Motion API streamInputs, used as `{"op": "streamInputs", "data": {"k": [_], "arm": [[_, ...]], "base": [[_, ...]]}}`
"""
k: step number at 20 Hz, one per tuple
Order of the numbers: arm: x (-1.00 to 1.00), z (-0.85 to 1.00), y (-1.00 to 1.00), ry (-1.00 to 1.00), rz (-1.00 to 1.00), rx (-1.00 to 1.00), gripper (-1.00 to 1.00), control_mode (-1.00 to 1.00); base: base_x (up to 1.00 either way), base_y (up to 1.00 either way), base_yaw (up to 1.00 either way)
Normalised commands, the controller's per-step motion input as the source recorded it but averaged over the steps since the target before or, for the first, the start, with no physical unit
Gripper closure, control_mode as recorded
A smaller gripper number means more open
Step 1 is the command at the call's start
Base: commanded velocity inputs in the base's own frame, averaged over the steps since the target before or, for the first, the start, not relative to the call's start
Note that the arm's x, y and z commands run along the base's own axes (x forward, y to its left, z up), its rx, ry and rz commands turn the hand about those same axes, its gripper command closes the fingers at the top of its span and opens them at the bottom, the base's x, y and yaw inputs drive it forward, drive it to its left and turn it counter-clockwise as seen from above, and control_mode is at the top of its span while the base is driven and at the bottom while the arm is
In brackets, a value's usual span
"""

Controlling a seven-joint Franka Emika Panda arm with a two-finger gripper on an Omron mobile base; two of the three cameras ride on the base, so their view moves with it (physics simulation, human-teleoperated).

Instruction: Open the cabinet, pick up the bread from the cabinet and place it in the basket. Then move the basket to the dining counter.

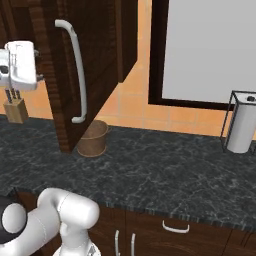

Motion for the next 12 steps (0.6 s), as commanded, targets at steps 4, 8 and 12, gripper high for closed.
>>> {"op": "streamInputs", "data": {"k": [4,8,12], "arm": [[0.61,-0.15,-0.16,0.41,0.61,-0.20,-1.00,-1.00],[0.78,0.12,-0.07,0.60,0.45,-0.04,-1.00,-1.00],[1.00,0.23,0.00,0.51,0.40,-0.01,-1.00,-1.00]], "base": [[0.00,0.00,0.00],[0.00,0.00,0.00],[0.00,0.00,0.00]]}}
